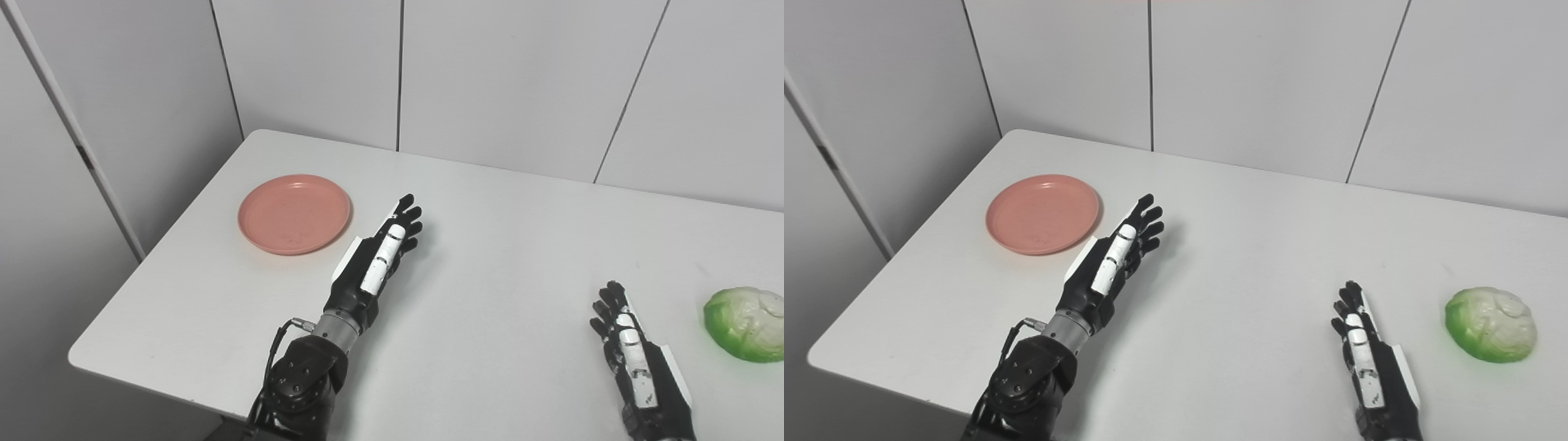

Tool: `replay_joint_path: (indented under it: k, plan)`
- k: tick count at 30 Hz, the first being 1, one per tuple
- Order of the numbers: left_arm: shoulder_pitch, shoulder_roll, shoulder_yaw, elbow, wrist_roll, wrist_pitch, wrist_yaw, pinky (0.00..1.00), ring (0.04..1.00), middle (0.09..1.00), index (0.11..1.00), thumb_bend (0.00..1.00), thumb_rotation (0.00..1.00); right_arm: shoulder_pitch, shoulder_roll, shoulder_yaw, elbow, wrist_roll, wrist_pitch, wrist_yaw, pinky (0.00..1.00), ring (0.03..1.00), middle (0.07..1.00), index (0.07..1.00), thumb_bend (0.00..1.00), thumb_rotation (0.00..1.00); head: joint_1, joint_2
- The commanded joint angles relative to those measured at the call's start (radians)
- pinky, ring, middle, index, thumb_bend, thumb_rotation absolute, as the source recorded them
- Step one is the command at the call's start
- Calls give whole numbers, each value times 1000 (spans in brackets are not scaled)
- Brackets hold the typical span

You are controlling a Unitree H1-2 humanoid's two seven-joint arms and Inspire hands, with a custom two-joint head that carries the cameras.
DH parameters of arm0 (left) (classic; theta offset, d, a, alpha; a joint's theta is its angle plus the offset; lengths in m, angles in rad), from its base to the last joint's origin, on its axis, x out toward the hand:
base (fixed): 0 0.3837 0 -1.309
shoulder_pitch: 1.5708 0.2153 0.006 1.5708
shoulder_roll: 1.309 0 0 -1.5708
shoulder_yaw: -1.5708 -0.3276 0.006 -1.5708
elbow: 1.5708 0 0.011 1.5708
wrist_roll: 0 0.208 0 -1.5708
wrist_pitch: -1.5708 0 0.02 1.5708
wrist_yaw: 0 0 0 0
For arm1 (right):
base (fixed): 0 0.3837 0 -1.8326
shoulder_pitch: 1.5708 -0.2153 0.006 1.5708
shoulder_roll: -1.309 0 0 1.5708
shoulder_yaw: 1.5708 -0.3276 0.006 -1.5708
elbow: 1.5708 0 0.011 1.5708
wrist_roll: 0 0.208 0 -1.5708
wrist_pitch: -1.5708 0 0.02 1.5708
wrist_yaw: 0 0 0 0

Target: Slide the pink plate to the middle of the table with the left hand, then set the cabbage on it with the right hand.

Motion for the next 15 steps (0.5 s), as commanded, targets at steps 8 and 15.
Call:
replay_joint_path:
  k: [8,15]
  plan:
    - [-132,57,88,-36,-14,-7,34,929,927,944,932,501,1000,-11,6,3,-10,13,22,5,988,983,987,991,254,1000,8,2]
    - [-193,105,163,25,-40,-20,54,893,898,912,901,511,1000,-14,1,5,-6,15,17,10,988,981,985,990,248,1000,11,3]
